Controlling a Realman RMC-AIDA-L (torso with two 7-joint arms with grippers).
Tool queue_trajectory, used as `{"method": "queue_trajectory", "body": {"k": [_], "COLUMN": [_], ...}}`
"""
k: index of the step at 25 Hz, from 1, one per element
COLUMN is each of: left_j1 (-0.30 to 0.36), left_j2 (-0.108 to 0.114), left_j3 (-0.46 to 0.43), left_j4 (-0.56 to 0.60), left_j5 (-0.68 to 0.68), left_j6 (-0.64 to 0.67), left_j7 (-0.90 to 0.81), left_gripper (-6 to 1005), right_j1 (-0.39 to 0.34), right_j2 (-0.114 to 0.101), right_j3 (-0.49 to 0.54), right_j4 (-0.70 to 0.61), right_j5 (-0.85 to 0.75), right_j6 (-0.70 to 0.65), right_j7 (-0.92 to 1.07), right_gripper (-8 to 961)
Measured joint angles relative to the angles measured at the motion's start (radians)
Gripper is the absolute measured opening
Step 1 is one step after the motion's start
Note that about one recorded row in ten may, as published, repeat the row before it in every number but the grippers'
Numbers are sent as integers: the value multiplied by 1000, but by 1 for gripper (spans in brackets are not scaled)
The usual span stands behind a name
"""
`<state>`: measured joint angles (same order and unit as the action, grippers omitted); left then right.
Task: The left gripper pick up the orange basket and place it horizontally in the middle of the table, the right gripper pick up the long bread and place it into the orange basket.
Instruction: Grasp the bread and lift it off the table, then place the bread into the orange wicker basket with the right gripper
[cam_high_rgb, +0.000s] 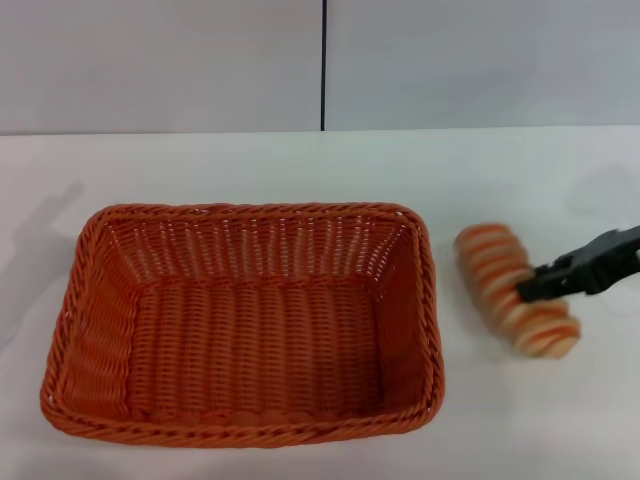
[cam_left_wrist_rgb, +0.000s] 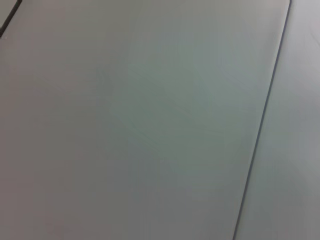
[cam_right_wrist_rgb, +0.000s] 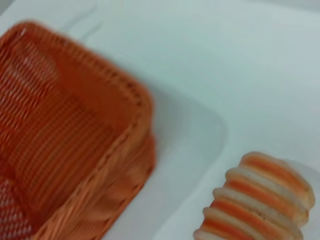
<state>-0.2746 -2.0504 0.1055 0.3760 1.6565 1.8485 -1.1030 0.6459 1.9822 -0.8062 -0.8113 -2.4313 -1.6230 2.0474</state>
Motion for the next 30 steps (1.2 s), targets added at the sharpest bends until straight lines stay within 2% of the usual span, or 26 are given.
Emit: {"method": "queue_trajectory", "body": {"k": [2, 5, 8, 13, 16, 17, 19, 21, 23, 24, 25, 29, 30], "left_j1": [-4, -7, -13, -21, -25, -26, -27, -30, -32, -35, -36, -41, -41], "left_j2": [1, 2, 2, 1, 1, 1, 0, -1, -2, -3, -4, -5, -5], "left_j3": [-3, -4, -4, -5, -3, -3, -3, 1, 3, 3, 3, 3, 3], "left_j4": [4, 6, 4, 3, 6, 6, 5, 3, 1, 0, 0, -1, -1], "left_j5": [-1, -2, -3, -3, -3, -3, -3, -3, -3, -3, -2, 2, 2], "left_j6": [0, 1, 1, 2, 2, 1, -1, -4, -6, -7, -7, -8, -8], "left_j7": [-10, -13, -14, -18, -24, -24, -24, -25, -25, -25, -25, -24, -24], "left_gripper": [695, 695, 695, 695, 695, 695, 695, 695, 695, 695, 695, 695, 695], "right_j1": [-24, -47, -88, -168, -193, -201, -201, -188, -131, -84, -84, 13, 13], "right_j2": [-5, -5, -1, 4, 5, 11, 15, 23, 37, 42, 42, 47, 47], "right_j3": [77, 117, 139, 139, 140, 140, 136, 130, 119, 77, 77, -108, -108], "right_j4": [-34, -70, -134, -212, -213, -197, -185, -160, -113, -70, -70, 37, 37], "right_j5": [2, 19, 103, 387, 564, 684, 748, 837, 880, 879, 879, 844, 844], "right_j6": [-9, -11, -12, -30, -62, -90, -112, -168, -242, -263, -263, -216, -216], "right_j7": [-1, -2, -7, -58, -102, -155, -190, -249, -287, -299, -299, -340, -340], "right_gripper": [305, 287, 270, 226, 206, 201, 191, 181, 170, 164, 157, 142, 141]}}
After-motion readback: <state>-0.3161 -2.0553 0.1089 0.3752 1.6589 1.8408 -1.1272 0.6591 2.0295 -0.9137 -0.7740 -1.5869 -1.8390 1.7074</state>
